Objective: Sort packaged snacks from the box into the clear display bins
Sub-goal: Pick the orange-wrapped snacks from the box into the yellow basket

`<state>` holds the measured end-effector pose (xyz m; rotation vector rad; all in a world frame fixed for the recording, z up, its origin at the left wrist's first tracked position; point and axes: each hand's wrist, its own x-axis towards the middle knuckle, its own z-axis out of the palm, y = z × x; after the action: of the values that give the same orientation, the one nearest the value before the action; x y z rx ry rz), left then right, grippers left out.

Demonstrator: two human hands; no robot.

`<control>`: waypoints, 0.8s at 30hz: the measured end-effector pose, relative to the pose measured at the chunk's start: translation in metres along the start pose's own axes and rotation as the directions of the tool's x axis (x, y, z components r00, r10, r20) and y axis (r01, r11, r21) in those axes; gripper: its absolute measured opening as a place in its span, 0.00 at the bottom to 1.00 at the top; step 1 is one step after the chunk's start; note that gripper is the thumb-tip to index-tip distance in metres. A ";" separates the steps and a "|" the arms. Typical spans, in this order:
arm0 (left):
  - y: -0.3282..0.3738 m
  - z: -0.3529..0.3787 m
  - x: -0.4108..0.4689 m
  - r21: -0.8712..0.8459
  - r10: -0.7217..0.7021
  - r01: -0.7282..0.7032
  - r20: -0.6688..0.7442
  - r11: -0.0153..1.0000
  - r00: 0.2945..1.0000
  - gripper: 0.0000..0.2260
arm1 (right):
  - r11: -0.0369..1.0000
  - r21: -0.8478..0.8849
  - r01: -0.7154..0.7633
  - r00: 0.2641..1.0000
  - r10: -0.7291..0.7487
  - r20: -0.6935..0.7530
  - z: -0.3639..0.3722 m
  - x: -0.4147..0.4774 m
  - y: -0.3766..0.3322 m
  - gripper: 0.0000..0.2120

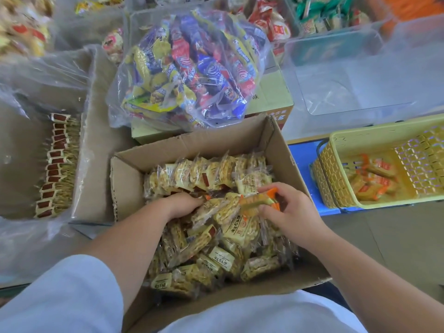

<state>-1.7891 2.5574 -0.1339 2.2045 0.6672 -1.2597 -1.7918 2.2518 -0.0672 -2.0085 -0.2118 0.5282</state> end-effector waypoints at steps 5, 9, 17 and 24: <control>-0.001 0.002 -0.003 -0.285 -0.016 0.055 0.136 0.957 0.991 0.23 | 1.000 0.022 -0.015 1.000 0.014 0.007 -0.001 0.002 -0.002 0.14; -0.005 -0.002 -0.008 -0.350 -0.025 0.100 0.213 0.931 0.977 0.13 | 0.999 0.027 -0.025 1.000 0.025 0.003 0.000 0.002 -0.002 0.13; -0.015 -0.009 -0.019 -0.386 0.004 0.113 0.291 0.916 0.957 0.17 | 0.997 0.061 -0.055 0.998 0.056 -0.016 0.001 0.005 -0.005 0.12; -0.016 0.001 -0.025 -0.458 0.019 0.064 0.175 0.887 0.984 0.26 | 0.996 0.062 -0.071 0.997 0.072 -0.021 0.000 -0.002 -0.013 0.13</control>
<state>-1.8111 2.5651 -0.1156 1.6798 0.8268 -1.1447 -1.7929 2.2575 -0.0549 -1.9675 -0.1087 0.5497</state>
